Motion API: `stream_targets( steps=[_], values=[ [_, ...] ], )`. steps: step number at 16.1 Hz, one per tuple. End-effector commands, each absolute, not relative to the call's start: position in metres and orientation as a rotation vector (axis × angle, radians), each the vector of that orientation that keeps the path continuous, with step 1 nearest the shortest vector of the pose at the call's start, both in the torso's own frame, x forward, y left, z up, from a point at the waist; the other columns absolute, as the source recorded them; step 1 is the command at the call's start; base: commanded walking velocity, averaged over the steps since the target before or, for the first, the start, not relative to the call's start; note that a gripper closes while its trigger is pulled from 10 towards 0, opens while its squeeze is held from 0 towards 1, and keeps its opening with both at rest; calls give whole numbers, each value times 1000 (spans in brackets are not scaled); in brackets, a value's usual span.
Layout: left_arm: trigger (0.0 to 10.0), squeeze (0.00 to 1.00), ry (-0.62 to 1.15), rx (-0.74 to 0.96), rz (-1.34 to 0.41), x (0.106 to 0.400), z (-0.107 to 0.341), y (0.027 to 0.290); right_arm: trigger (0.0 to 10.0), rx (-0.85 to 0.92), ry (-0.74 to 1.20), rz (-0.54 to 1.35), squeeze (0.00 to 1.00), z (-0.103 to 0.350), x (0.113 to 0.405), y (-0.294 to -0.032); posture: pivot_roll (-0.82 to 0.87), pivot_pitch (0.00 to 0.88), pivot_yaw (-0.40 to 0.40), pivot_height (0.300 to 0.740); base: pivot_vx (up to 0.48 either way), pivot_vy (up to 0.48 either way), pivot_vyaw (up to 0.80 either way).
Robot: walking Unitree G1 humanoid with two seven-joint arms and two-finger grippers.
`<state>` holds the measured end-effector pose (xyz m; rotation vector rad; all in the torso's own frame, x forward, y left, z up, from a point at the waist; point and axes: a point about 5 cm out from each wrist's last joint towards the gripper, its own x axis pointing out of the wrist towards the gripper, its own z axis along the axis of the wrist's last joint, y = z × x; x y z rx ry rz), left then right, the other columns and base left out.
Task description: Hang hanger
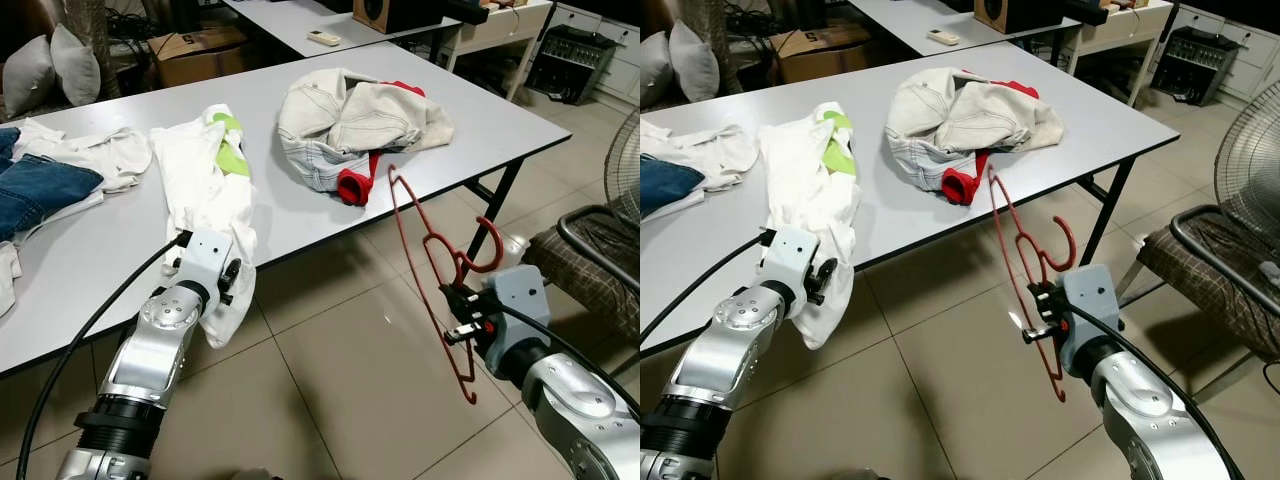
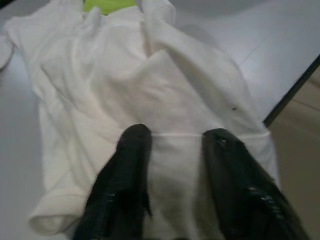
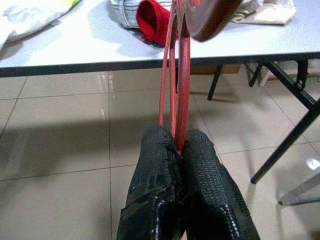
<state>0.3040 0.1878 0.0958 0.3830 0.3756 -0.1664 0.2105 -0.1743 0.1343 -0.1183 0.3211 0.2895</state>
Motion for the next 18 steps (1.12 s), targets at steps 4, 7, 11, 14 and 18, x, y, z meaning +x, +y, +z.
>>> stream_targets(
  steps=[4, 7, 11, 14, 18],
  values=[
    [0, 0, 413, 437, -142, 300, 85, 196, 10000, -133, 319, 296, 0, 134, 213, -174, -31, 0, 14, 740, 0, 0, 0],
    [0, 0, 409, 446, -162, 302, 86, 193, 10000, -103, 318, 279, 0, 135, 213, -173, -23, 0, 16, 740, 0, 0, 0],
    [0, 0, 405, 443, -174, 301, 85, 189, 10000, -131, 336, 296, 0, 133, 212, -172, -24, 0, 13, 740, 0, 0, 0],
    [0, 0, 404, 417, -189, 302, 84, 187, 10000, -128, 332, 281, 0, 134, 214, -173, -24, 0, 13, 740, 0, 0, 0],
    [0, 0, 363, 323, -197, 318, 94, 178, 10000, -109, 305, 205, 0, 135, 217, -180, -21, 0, 12, 740, 0, 0, 0]
  ],
)
